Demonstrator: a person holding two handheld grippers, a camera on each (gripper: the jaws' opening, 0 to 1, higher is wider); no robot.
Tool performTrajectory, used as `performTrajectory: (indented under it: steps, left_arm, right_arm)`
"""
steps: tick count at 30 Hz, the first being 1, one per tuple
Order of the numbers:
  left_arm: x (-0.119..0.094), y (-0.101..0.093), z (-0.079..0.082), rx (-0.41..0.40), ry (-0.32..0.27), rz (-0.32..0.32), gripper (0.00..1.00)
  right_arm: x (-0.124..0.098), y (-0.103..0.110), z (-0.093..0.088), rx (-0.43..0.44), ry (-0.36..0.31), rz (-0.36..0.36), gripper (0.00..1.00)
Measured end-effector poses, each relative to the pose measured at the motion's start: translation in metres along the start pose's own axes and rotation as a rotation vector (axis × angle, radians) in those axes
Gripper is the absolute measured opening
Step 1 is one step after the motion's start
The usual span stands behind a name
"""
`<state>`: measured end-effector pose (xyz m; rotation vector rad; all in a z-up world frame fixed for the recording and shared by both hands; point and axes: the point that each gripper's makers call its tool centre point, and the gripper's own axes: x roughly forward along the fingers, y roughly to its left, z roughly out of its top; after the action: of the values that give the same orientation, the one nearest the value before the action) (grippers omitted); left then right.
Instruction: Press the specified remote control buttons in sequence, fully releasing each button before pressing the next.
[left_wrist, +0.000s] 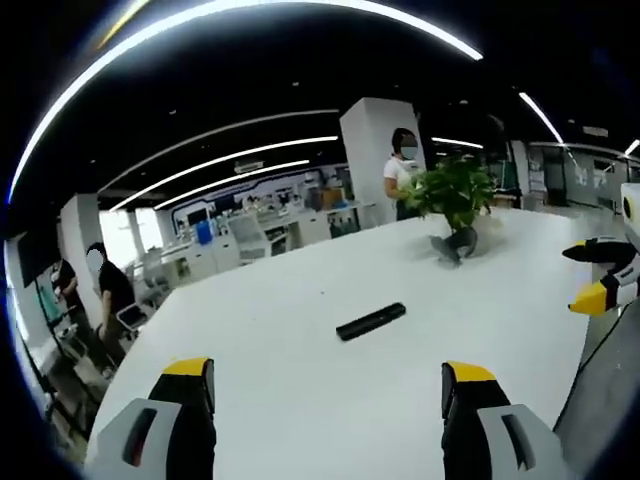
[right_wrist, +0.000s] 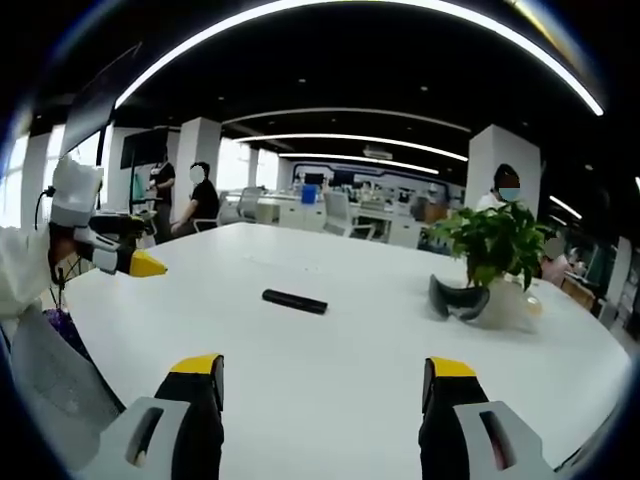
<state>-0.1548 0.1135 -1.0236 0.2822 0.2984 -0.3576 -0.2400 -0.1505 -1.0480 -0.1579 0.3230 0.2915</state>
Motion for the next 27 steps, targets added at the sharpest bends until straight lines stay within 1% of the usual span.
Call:
performTrajectory:
  steps: [2, 3, 4, 5, 6, 8, 10, 11, 13, 14, 15, 18, 20, 21, 23, 27]
  left_arm:
    - [0.009, 0.001, 0.006, 0.007, 0.001, -0.024, 0.98]
    - [0.016, -0.004, 0.009, -0.051, 0.005, -0.077, 0.99]
    - [0.02, -0.007, 0.01, -0.092, 0.017, -0.108, 0.99]
    - [0.024, -0.007, 0.009, -0.131, 0.041, -0.123, 0.98]
    - [0.031, -0.006, 0.013, -0.139, 0.034, -0.141, 0.97]
    - [0.042, -0.004, 0.015, -0.123, 0.041, -0.161, 0.96]
    - [0.055, -0.003, 0.012, -0.075, 0.076, -0.187, 0.95]
    - [0.063, -0.003, 0.009, -0.041, 0.104, -0.206, 0.94]
    - [0.073, -0.004, 0.007, -0.022, 0.129, -0.227, 0.94]
    - [0.081, -0.004, 0.007, -0.003, 0.134, -0.237, 0.94]
    - [0.088, -0.005, 0.005, 0.024, 0.154, -0.254, 0.94]
    - [0.104, -0.007, 0.005, 0.052, 0.173, -0.282, 0.93]
    - [0.113, -0.007, 0.003, 0.069, 0.187, -0.286, 0.92]
    - [0.119, -0.01, 0.001, 0.087, 0.207, -0.304, 0.92]
    - [0.128, -0.013, 0.001, 0.093, 0.219, -0.316, 0.92]
    - [0.145, -0.021, 0.0, 0.129, 0.238, -0.35, 0.87]
  right_arm:
    - [0.0, 0.0, 0.0, -0.002, 0.003, 0.001, 0.81]
    - [0.0, 0.0, -0.001, -0.005, 0.006, 0.0, 0.8]
    - [0.0, 0.0, -0.001, -0.006, 0.008, 0.0, 0.8]
    - [0.001, 0.001, -0.002, -0.006, 0.011, 0.001, 0.8]
    - [0.001, 0.001, -0.002, -0.007, 0.012, 0.001, 0.8]
    - [0.001, 0.001, -0.003, -0.009, 0.017, 0.001, 0.8]
    - [0.002, 0.001, -0.004, -0.009, 0.02, 0.003, 0.8]
    - [0.002, 0.001, -0.004, -0.01, 0.023, 0.002, 0.8]
    - [0.002, 0.001, -0.005, -0.011, 0.028, 0.002, 0.8]
    - [0.002, 0.002, -0.006, -0.011, 0.031, 0.002, 0.8]
    - [0.002, 0.002, -0.006, -0.012, 0.033, 0.001, 0.8]
    - [0.002, 0.002, -0.008, -0.014, 0.042, 0.0, 0.79]
    - [0.002, 0.002, -0.008, -0.012, 0.046, -0.002, 0.79]
    - [0.002, 0.001, -0.009, -0.011, 0.047, -0.003, 0.79]
    - [0.002, 0.001, -0.009, -0.009, 0.05, -0.003, 0.79]
    - [0.002, 0.001, -0.01, -0.009, 0.058, -0.004, 0.79]
